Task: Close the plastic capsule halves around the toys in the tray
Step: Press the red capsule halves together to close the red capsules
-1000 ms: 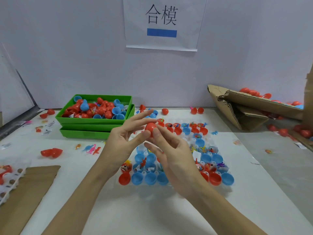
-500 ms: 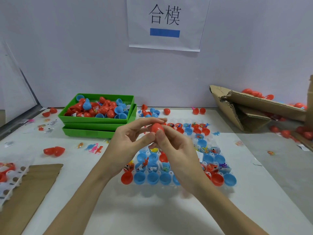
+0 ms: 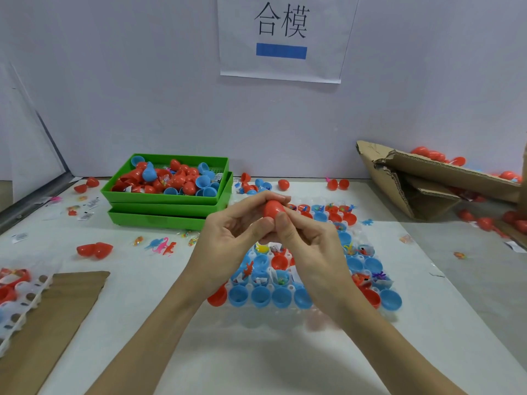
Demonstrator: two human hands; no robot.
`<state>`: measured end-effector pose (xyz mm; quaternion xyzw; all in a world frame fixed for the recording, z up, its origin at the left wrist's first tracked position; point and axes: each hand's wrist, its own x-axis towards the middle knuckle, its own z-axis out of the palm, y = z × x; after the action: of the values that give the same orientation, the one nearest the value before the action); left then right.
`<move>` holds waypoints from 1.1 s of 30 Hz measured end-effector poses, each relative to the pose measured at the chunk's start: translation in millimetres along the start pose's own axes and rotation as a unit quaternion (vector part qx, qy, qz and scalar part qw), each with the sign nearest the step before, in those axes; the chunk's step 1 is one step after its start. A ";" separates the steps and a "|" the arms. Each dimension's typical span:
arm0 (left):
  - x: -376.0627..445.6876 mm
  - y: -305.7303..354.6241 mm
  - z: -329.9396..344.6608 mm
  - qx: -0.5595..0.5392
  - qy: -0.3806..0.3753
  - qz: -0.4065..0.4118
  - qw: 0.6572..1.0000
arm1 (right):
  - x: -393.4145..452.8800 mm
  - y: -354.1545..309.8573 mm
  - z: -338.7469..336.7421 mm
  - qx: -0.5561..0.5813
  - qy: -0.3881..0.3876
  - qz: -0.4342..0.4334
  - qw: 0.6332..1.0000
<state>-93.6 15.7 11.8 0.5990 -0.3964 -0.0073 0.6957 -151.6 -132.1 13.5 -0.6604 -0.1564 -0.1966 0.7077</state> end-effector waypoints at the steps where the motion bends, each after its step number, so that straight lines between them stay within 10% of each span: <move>1: 0.4 0.2 -0.4 0.003 -0.002 -0.001 1.000 | 0.5 0.8 0.0 0.006 -0.002 0.004 1.000; 6: 1.3 -1.4 -7.6 0.035 -0.064 -0.028 0.997 | 2.6 7.1 -2.9 -0.078 0.048 -0.032 0.995; 14: 3.9 -1.4 -5.3 -0.061 0.022 -0.146 0.987 | 3.1 20.1 -11.4 -0.441 0.062 -0.195 0.874; 33: 4.5 -8.4 -9.9 -0.154 0.076 -0.265 0.949 | 3.3 11.9 -15.7 -0.473 -0.020 -0.141 0.869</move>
<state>-81.0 19.4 7.5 0.5668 -0.1638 -0.2070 0.7804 -143.6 -147.4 3.5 -0.8907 -0.1501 -0.3319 0.2719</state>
